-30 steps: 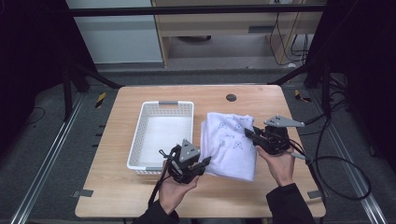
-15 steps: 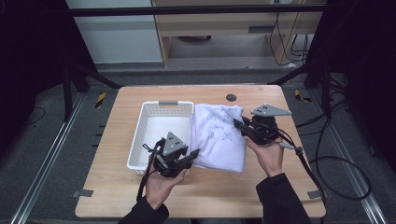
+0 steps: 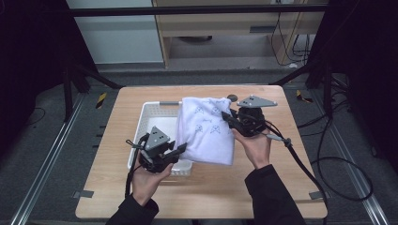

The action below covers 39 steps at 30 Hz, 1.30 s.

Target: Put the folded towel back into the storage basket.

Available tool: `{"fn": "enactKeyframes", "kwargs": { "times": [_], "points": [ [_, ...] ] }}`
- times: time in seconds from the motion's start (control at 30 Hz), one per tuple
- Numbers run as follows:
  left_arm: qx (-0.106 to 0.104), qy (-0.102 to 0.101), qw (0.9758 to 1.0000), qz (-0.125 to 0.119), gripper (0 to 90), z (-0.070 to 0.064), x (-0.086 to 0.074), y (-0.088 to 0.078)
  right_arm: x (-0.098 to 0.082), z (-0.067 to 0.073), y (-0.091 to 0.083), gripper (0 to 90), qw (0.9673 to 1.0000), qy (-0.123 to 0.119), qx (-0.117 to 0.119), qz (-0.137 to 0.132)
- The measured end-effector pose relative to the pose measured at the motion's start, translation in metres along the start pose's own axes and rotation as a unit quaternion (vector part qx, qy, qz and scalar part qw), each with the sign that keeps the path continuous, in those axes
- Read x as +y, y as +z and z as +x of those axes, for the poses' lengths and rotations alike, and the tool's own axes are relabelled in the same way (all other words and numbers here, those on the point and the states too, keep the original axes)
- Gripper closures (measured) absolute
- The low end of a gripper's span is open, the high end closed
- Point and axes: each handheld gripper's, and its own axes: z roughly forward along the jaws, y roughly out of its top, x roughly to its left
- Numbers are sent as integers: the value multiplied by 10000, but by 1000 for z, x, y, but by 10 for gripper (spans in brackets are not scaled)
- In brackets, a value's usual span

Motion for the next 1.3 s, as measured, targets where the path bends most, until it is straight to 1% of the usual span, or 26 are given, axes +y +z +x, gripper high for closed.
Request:
{"fn": "enactKeyframes", "kwargs": {
  "times": [0.07, 0.1, 0.2, 0.23, 0.27, 0.3, 0.33, 0.43, 0.47, 0.5, 0.57, 0.63, 0.67, 0.7, 0.73, 0.83, 0.9, 0.93, 0.97, 1.03, 1.07, 1.1, 1.17, 1.2, 1.27, 1.3],
  "points": [
    [45, -37, 10000, -32, 721, 6, 0, -4, 6, 6, 6, 741, 10000, -42, 33, -16],
    [70, -42, 10000, -44, 721, 12, -1, -7, 7, 8, 8, 741, 10000, -53, 48, -38],
    [112, -79, 9999, -71, 721, 20, -1, -13, 12, 14, 14, 741, 9999, -73, 80, -49],
    [112, -79, 9999, -71, 721, 20, -1, -13, 13, 16, 17, 741, 9999, -71, 101, -65],
    [150, -90, 9998, -83, 722, 24, -2, -16, 15, 18, 19, 741, 9999, -78, 106, -51],
    [150, -90, 9998, -83, 721, 24, -2, -16, 15, 18, 19, 741, 9999, -78, 106, -51],
    [207, -82, 9997, -81, 721, 29, -3, -20, 18, 23, 25, 741, 9998, -120, 120, -46],
    [257, -143, 9995, -98, 721, 35, -5, -24, 21, 28, 31, 741, 9998, -134, 160, -60],
    [257, -143, 9995, -98, 721, 35, -5, -24, 21, 28, 31, 741, 9998, -134, 160, -60],
    [279, -136, 9995, -84, 721, 38, -6, -26, 23, 31, 34, 740, 9998, -143, 164, -49],
    [338, -168, 9993, -69, 722, 44, -9, -30, 26, 36, 42, 741, 9997, -143, 208, -50],
    [367, -198, 9991, -71, 721, 46, -9, -31, 28, 41, 48, 741, 9996, -195, 222, -40],
    [437, -201, 9988, -34, 721, 51, -12, -34, 29, 44, 52, 740, 9995, -218, 231, -46],
    [437, -201, 9988, -34, 721, 51, -12, -34, 29, 44, 52, 740, 9995, -218, 231, -46],
    [499, -215, 9985, -20, 721, 55, -14, -36, 30, 46, 55, 740, 9994, -239, 240, -42],
    [565, -324, 9979, -26, 722, 65, -19, -41, 32, 57, 71, 740, 9992, -235, 329, -26],
    [587, -370, 9976, -15, 721, 71, -22, -43, 33, 61, 77, 740, 9991, -256, 351, -6],
    [587, -370, 9976, -15, 721, 71, -22, -43, 33, 61, 77, 740, 9991, -256, 351, -6],
    [620, -388, 9973, 22, 721, 75, -25, -44, 33, 65, 83, 740, 9990, -261, 363, 11],
    [646, -411, 9971, 40, 721, 79, -28, -44, 33, 69, 88, 740, 9989, -286, 356, 40],
    [646, -411, 9971, 40, 721, 79, -28, -44, 33, 69, 88, 740, 9989, -286, 356, 40],
    [677, -440, 9967, 62, 721, 83, -30, -45, 33, 73, 94, 740, 9989, -320, 342, 50],
    [689, -439, 9966, 88, 721, 85, -31, -45, 34, 74, 96, 740, 9989, -317, 343, 55],
    [702, -459, 9964, 87, 721, 87, -32, -45, 33, 76, 101, 740, 9989, -280, 366, 36],
    [710, -491, 9962, 101, 721, 92, -34, -44, 32, 76, 104, 740, 9989, -237, 395, 27],
    [710, -491, 9962, 101, 721, 92, -34, -44, 32, 76, 104, 740, 9989, -237, 395, 27]
  ]
}}
